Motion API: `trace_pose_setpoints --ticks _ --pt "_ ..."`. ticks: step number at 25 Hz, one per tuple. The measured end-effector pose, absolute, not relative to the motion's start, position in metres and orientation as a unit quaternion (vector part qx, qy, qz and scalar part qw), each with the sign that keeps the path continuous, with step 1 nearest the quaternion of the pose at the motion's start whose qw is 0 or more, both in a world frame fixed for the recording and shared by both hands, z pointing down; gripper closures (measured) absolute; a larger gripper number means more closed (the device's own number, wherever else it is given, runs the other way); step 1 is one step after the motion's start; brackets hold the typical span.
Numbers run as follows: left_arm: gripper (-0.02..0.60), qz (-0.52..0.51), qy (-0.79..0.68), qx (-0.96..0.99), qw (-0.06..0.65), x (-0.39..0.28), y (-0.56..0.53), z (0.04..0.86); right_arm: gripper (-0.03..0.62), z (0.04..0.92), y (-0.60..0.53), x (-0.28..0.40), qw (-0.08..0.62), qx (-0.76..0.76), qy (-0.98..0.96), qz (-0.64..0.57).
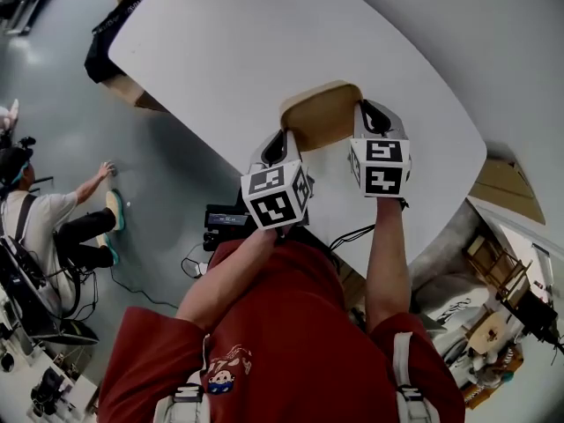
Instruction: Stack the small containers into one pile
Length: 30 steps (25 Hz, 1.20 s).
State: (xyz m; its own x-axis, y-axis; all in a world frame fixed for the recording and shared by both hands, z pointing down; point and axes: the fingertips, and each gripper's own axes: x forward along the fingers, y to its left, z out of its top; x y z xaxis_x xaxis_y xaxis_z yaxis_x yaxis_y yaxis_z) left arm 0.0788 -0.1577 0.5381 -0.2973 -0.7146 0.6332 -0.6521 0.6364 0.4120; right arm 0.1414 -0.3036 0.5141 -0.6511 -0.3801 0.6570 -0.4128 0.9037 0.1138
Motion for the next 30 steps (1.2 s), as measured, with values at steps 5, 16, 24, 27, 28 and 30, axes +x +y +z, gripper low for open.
trace_pose_setpoints --ticks 5,16,24,27,28,30 --pt "0.566 -0.056 -0.797 0.400 0.449 0.080 -0.156 0.552 0.572 0.529 -0.307 0.129 0.379 0.200 -0.903 0.021" --pt "0.566 -0.062 -0.784 0.380 0.487 0.082 -0.155 0.565 0.572 0.548 -0.307 0.127 0.418 0.175 -0.891 0.034" --pt "0.561 -0.076 -0.771 0.370 0.513 0.089 -0.154 0.573 0.571 0.558 -0.309 0.123 0.453 0.150 -0.878 0.023" --pt "0.561 -0.075 -0.767 0.362 0.524 0.092 -0.154 0.580 0.571 0.565 -0.310 0.124 0.467 0.138 -0.873 0.026" --pt "0.561 -0.075 -0.766 0.358 0.529 0.092 -0.153 0.582 0.571 0.568 -0.310 0.124 0.471 0.135 -0.872 0.025" --pt "0.561 -0.074 -0.764 0.350 0.537 0.092 -0.151 0.587 0.569 0.571 -0.309 0.121 0.476 0.128 -0.870 0.018"
